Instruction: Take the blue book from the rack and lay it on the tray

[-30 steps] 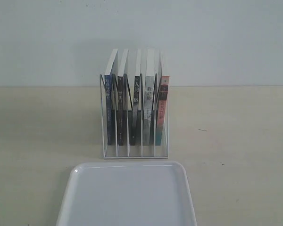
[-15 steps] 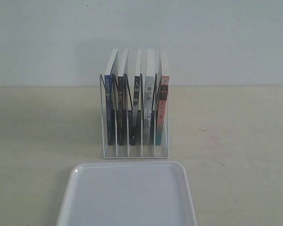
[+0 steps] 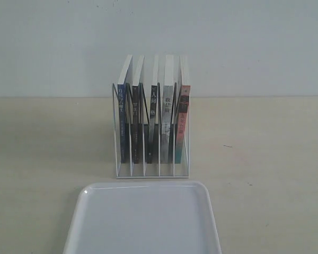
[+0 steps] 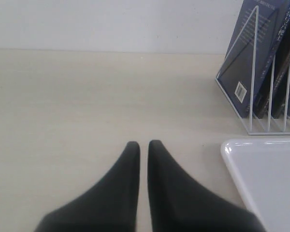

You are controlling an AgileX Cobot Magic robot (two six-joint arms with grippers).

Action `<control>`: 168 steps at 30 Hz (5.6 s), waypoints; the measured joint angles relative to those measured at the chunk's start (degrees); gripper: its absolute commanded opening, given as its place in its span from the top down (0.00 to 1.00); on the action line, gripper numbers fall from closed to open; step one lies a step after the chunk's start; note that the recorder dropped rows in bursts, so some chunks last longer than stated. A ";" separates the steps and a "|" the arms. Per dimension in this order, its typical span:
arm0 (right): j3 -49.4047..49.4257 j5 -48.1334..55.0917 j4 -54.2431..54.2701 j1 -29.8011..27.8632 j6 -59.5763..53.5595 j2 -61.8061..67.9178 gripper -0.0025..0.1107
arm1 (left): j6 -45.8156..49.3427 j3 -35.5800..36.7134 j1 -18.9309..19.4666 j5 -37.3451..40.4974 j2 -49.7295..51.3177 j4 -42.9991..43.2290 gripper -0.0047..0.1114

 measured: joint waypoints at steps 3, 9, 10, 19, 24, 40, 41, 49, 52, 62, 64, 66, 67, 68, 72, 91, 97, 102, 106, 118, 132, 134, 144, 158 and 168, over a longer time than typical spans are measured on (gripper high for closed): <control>-0.74 3.96 1.29 0.00 -6.20 0.90 0.97 | 0.00 0.00 0.00 0.00 0.00 0.00 0.91; -8.18 16.89 3.55 0.00 -9.51 14.37 0.97 | 0.00 0.00 0.00 0.00 0.00 0.00 0.91; -9.39 17.83 3.55 0.00 -9.14 16.62 0.97 | 0.00 0.00 0.00 0.00 0.00 0.00 0.91; -12.00 15.67 2.80 16.26 -5.25 26.10 0.97 | 0.00 0.00 0.00 0.00 0.00 0.00 0.91; -17.52 12.30 -7.71 22.73 5.79 30.88 0.97 | 0.00 0.00 0.00 0.00 0.00 0.00 0.91; -51.32 21.14 -22.77 23.28 20.24 56.74 0.59 | 0.00 0.00 0.00 0.00 0.00 0.00 0.91; -52.60 21.14 -24.22 23.28 21.25 58.30 0.59 | 0.00 0.00 0.00 0.00 0.00 0.00 0.91; -60.63 21.07 -30.43 21.98 26.17 67.43 0.59 | 0.00 0.00 0.00 0.00 0.00 0.00 0.91; -61.83 20.35 -28.32 19.44 25.94 69.43 0.59 | 0.00 0.00 0.00 0.00 0.00 0.00 0.91; -62.23 14.93 -20.46 15.82 21.65 71.89 0.59 | 0.00 0.00 0.00 0.00 0.00 0.00 0.91; -62.23 14.41 -18.80 15.82 20.81 72.36 0.59 | 0.00 0.00 0.00 0.00 0.00 0.00 0.91; -62.23 14.19 -17.94 15.72 20.59 73.12 0.59 | 0.00 0.00 0.00 0.00 0.00 0.00 0.91; -62.23 14.19 -17.79 15.73 20.61 73.41 0.59 | 0.00 0.00 0.00 0.00 0.00 0.00 0.91; -62.23 14.19 -17.66 15.73 20.61 73.83 0.59 | 0.00 0.00 0.00 0.00 0.00 0.00 0.91; -62.36 13.06 -16.89 15.73 20.61 74.32 0.59 | 0.00 0.00 0.00 0.00 0.00 0.00 0.91; -62.77 12.13 -18.71 15.73 19.13 73.27 0.59 | 0.00 0.00 0.00 0.00 0.00 0.00 0.91; -62.77 12.13 -20.74 15.73 19.13 73.04 0.60 | 0.00 0.00 0.00 0.00 0.00 0.00 0.91; -62.77 12.13 -21.11 15.73 19.55 73.04 0.60 | 0.00 0.00 0.00 0.00 0.00 0.00 0.91; -62.77 12.36 -21.11 15.73 19.55 73.04 0.60 | 0.00 0.00 0.00 0.00 0.00 0.00 0.91; -62.81 13.09 -21.33 15.73 19.68 76.57 0.60 | 0.00 0.00 0.00 0.00 0.00 0.00 0.91; -62.90 14.27 -21.34 15.61 20.65 76.57 0.97 | 0.00 0.00 0.00 0.00 0.00 0.00 0.91; -62.79 14.27 -21.34 15.61 21.99 75.96 0.97 | 0.00 0.00 0.00 0.00 0.00 0.00 0.91; -62.68 15.90 -21.07 15.49 23.19 68.35 0.97 | 0.00 0.00 0.00 0.00 0.00 0.00 0.91; -62.68 17.72 -21.42 15.49 23.40 64.38 0.97 | 0.00 0.00 0.00 0.00 0.00 0.00 0.91; -62.68 17.26 -20.92 15.49 23.40 71.25 0.97 | 0.00 0.00 0.00 0.00 0.00 0.00 0.91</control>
